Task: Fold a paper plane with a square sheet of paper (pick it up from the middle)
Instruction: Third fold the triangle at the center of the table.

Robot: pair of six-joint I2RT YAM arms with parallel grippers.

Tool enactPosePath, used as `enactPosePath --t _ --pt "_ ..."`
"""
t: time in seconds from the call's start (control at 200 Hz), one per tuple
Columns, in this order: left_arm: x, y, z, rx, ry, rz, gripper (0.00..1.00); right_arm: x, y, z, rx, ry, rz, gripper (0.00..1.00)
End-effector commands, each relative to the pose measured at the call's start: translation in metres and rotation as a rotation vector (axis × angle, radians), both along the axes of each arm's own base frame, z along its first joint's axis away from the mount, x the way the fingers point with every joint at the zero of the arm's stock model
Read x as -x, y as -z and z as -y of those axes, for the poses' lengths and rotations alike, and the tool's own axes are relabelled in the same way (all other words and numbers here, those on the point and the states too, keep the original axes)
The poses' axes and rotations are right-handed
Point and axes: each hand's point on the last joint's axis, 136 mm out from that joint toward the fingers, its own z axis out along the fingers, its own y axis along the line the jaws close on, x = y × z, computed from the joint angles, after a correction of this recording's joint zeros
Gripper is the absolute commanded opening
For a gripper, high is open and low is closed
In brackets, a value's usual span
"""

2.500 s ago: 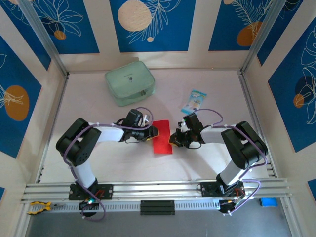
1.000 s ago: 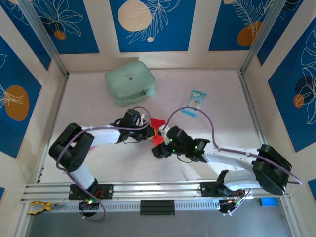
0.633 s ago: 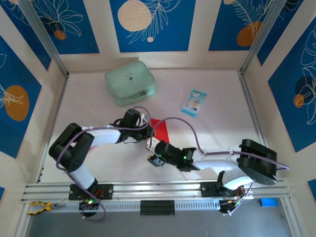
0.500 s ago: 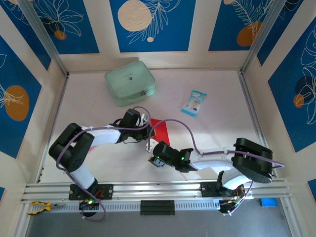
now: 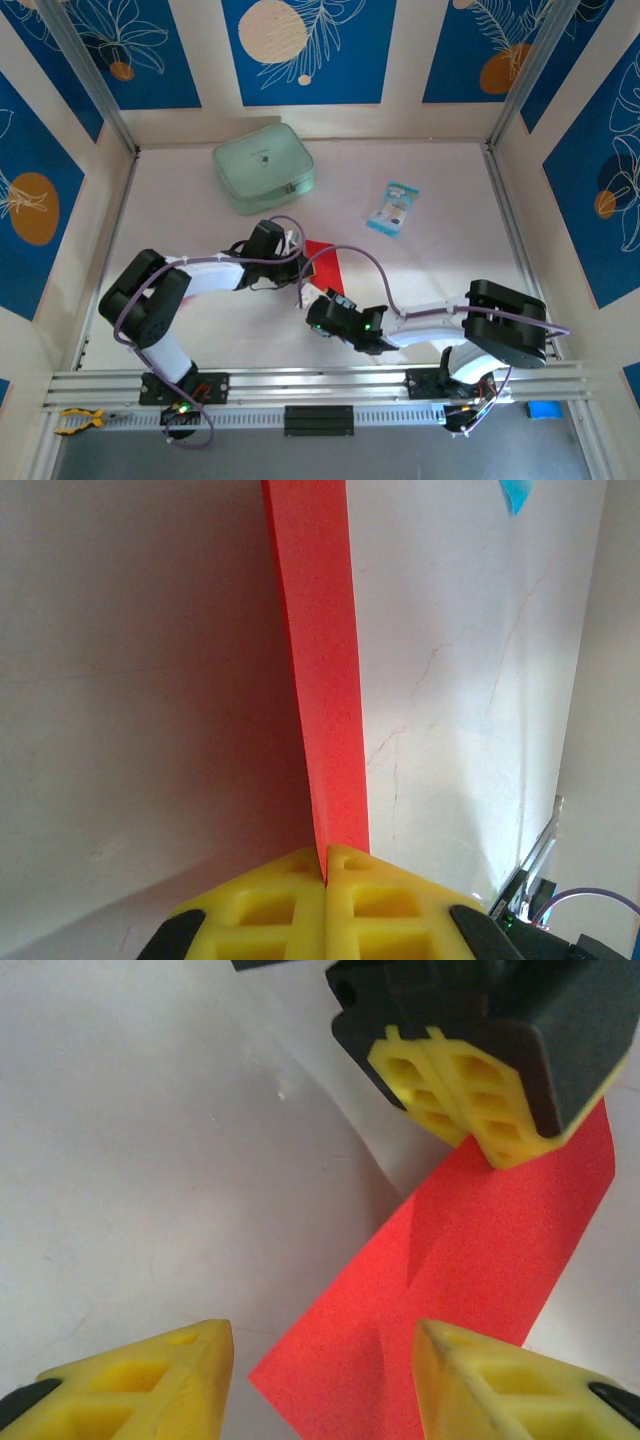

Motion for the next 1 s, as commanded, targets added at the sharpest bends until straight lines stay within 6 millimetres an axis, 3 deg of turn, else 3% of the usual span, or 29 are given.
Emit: enactPosePath --t 0.0,0.355,0.695,0.995 --pt "0.001 -0.002 -0.002 0.007 0.001 -0.013 0.05 -0.005 -0.008 0.005 -0.056 0.054 0.018 0.49" --pt "0.001 0.000 -0.001 0.010 0.003 -0.018 0.05 -0.008 -0.013 0.013 -0.129 0.101 -0.018 0.42" --pt "0.002 0.002 -0.001 0.009 0.003 -0.021 0.05 -0.005 -0.013 0.004 -0.182 0.084 -0.067 0.35" --pt "0.003 0.001 -0.001 0.010 0.005 -0.022 0.05 -0.010 -0.012 0.020 -0.193 0.134 -0.080 0.30"
